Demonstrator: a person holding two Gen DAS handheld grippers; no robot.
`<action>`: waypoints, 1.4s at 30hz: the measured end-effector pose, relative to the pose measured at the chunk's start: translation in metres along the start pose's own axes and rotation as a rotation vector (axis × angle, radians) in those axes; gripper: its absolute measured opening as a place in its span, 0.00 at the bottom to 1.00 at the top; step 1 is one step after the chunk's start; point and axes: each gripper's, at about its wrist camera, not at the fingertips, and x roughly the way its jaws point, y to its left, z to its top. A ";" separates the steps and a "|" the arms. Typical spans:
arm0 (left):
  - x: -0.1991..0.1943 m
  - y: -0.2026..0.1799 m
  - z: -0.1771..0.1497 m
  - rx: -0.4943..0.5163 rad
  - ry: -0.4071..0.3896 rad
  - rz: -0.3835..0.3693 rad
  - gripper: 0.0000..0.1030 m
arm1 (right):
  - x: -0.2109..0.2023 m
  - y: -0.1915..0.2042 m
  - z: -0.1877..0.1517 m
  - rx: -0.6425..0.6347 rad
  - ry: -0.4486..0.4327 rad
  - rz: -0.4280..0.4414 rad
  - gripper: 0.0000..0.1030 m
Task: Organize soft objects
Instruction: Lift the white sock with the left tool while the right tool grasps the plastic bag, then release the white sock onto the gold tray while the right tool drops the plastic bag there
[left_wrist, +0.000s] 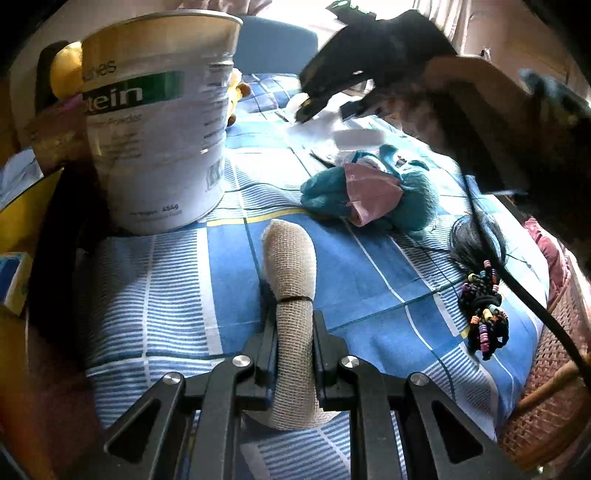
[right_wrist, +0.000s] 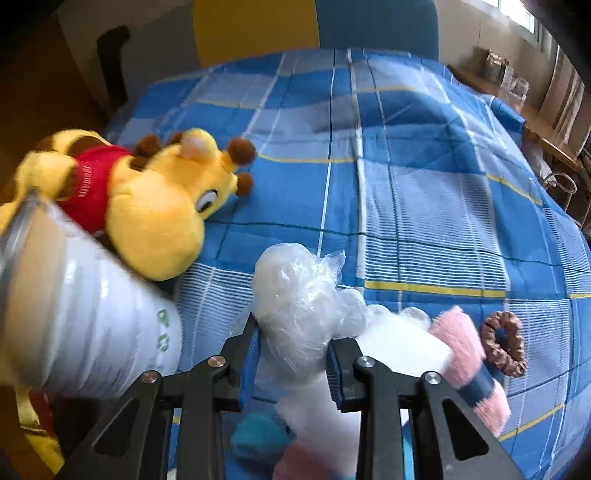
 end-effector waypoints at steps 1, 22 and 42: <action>-0.001 0.000 0.000 -0.004 0.005 0.006 0.15 | -0.005 -0.001 -0.001 0.000 -0.009 0.001 0.30; -0.113 0.097 0.005 -0.292 -0.118 0.181 0.14 | -0.030 -0.011 -0.041 0.014 -0.049 -0.078 0.30; -0.137 0.194 -0.056 -0.511 -0.058 0.425 0.29 | -0.061 0.048 0.053 -0.001 -0.175 -0.137 0.30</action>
